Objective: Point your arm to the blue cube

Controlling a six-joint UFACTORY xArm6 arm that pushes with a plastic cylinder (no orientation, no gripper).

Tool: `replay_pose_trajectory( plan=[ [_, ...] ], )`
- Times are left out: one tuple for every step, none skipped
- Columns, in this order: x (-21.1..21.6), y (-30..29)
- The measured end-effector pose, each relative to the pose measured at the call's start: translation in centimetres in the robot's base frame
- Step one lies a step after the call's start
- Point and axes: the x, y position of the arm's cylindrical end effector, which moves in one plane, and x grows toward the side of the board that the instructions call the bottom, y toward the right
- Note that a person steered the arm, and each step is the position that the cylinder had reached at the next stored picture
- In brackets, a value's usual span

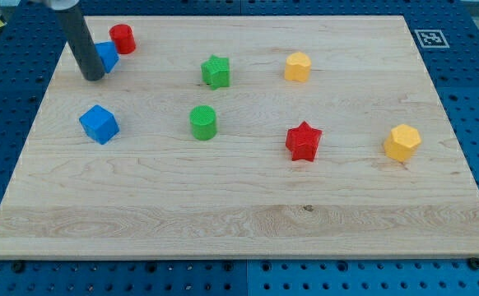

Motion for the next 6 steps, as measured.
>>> replay_pose_trajectory(
  plan=[
    [-2.1, 0.0],
    [-2.5, 0.0],
    [1.2, 0.0],
    [3.9, -2.2],
    [6.5, -5.1],
    [11.7, -6.1]
  ],
)
